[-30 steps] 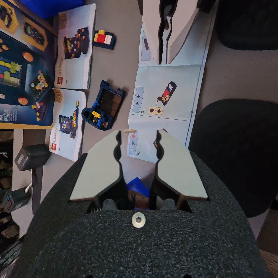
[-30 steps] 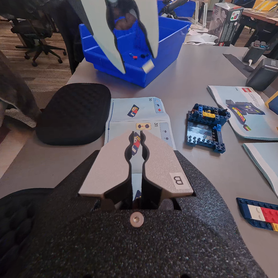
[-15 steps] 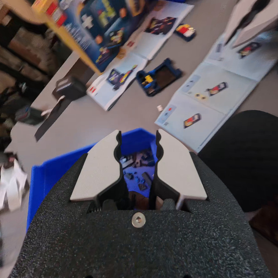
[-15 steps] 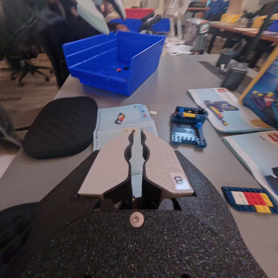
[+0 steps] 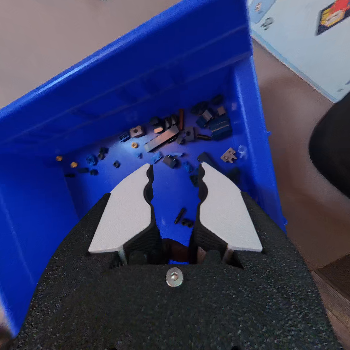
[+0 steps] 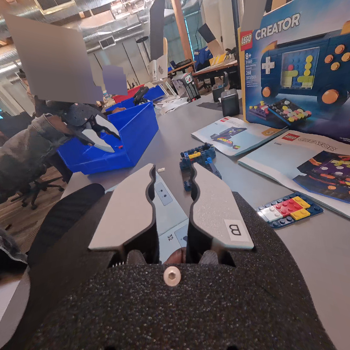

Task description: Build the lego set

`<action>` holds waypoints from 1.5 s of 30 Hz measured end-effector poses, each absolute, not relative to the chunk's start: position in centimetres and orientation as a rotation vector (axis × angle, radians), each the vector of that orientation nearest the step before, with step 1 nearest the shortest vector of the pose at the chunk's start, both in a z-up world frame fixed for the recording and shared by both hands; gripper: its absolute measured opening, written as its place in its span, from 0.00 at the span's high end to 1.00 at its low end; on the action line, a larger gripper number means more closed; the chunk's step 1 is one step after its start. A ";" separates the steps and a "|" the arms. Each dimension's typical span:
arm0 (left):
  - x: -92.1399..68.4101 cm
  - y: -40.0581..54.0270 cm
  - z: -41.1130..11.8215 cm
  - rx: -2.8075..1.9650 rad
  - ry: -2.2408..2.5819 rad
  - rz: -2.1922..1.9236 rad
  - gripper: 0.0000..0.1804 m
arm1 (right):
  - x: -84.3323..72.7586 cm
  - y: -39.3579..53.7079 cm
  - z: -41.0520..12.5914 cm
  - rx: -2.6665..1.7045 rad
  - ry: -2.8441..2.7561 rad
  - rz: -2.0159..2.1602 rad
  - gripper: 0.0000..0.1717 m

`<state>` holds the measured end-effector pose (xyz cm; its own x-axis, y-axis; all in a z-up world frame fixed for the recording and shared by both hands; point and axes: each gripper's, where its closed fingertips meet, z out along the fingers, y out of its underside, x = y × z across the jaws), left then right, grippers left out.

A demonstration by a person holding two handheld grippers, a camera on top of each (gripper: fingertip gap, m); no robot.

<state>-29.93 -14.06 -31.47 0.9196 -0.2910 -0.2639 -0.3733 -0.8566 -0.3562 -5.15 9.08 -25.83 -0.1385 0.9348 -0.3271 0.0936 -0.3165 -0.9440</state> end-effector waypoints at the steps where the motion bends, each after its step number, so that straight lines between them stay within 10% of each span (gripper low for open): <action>1: -29.1 -13.8 -32.0 -2.673 0.510 0.197 0.73 | -5.2 9.1 -26.1 -1.436 -1.215 1.522 0.80; 23: -26.7 -14.0 -34.9 -2.689 0.525 -0.159 0.97 | -6.0 8.4 -29.0 -1.549 -1.353 1.458 0.80; 45: -31.6 -11.0 -32.0 -2.471 0.351 0.241 0.67 | -6.6 7.9 -30.7 -1.657 -1.446 1.423 0.81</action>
